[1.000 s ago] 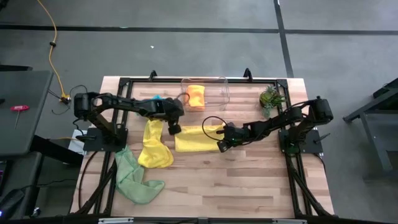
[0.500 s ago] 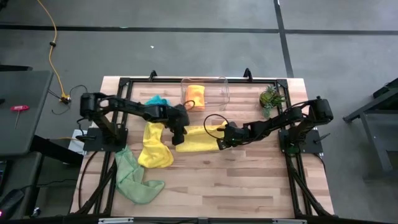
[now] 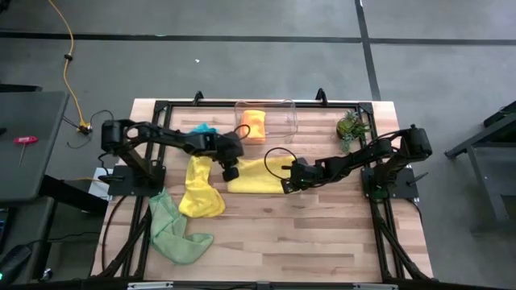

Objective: Fold microfiber towels
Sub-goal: Fold the right yellow microfiber towel

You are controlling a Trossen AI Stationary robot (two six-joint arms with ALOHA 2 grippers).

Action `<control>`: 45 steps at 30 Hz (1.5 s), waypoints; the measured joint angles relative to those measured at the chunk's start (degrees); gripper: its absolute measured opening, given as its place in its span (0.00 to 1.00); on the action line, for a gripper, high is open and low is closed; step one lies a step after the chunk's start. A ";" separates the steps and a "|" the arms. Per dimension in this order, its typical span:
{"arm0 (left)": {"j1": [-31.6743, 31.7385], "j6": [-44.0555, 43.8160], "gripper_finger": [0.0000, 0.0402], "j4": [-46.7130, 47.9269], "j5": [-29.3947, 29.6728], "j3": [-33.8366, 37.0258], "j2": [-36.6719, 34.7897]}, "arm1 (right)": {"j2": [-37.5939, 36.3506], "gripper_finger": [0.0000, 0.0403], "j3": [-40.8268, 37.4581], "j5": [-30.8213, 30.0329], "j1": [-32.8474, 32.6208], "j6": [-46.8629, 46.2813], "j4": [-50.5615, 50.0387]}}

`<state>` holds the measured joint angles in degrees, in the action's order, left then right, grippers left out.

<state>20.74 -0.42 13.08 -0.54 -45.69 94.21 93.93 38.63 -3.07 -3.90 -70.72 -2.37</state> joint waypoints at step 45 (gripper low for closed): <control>4.37 -0.94 0.00 3.16 0.00 -0.02 1.56 | 0.04 0.00 -0.09 -0.42 -0.28 -3.93 -0.37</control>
<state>25.10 -1.36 16.24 -0.55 -45.71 95.77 93.97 38.54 -3.49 -4.19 -74.65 -2.74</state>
